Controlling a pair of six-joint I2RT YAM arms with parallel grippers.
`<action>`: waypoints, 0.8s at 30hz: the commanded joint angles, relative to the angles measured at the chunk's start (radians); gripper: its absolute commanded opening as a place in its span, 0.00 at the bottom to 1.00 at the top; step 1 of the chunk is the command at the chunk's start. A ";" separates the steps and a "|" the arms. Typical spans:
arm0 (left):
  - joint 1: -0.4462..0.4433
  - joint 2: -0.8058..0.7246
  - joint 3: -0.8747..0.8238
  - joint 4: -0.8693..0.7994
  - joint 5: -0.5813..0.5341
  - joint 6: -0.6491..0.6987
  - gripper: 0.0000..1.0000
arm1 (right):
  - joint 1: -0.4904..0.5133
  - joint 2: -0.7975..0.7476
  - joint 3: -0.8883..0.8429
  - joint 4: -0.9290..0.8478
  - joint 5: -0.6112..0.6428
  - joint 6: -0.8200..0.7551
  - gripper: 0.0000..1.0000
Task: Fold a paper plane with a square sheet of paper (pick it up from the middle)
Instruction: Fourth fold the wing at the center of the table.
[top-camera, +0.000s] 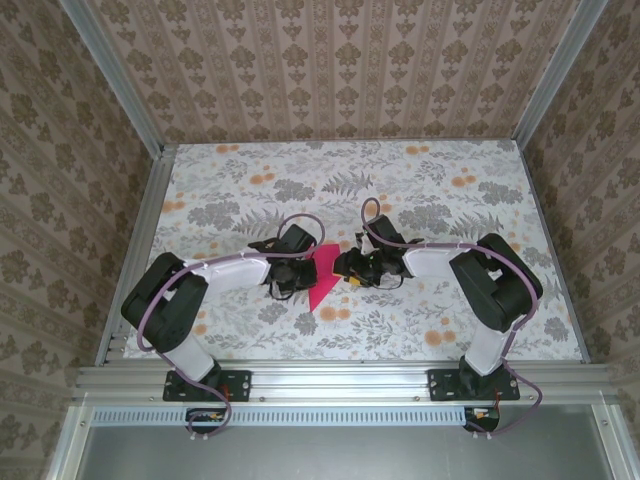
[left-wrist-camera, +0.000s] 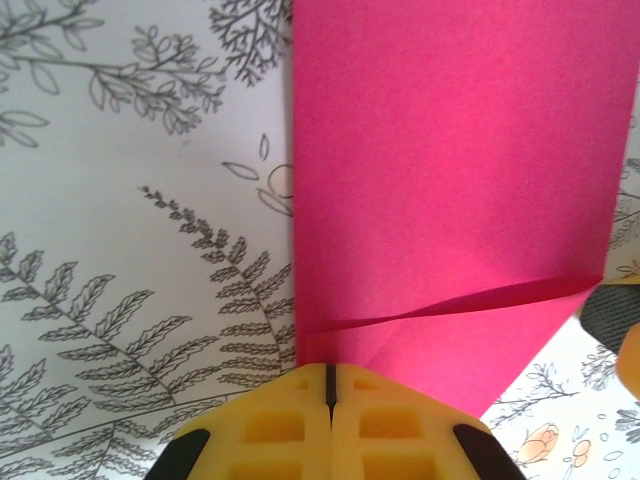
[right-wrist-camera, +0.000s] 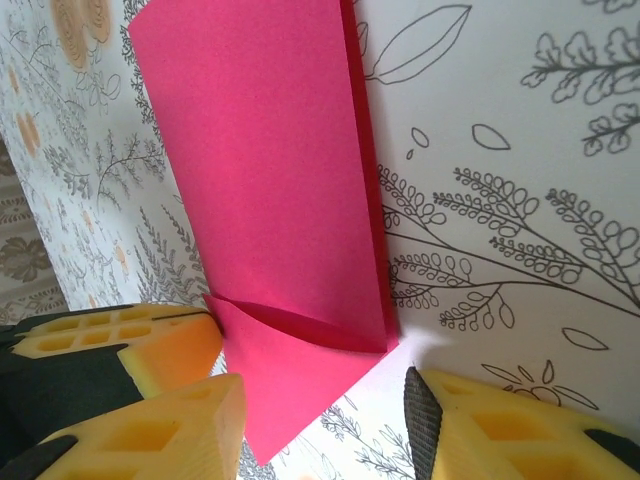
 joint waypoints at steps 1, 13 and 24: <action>0.007 -0.006 -0.021 0.001 -0.019 -0.024 0.05 | 0.007 0.021 0.031 -0.045 0.027 0.015 0.47; 0.008 -0.008 -0.025 0.005 -0.016 -0.022 0.05 | 0.020 0.058 0.053 -0.002 -0.019 0.025 0.37; 0.012 -0.009 -0.030 0.002 -0.014 -0.022 0.05 | 0.021 0.062 0.035 0.090 -0.066 0.068 0.33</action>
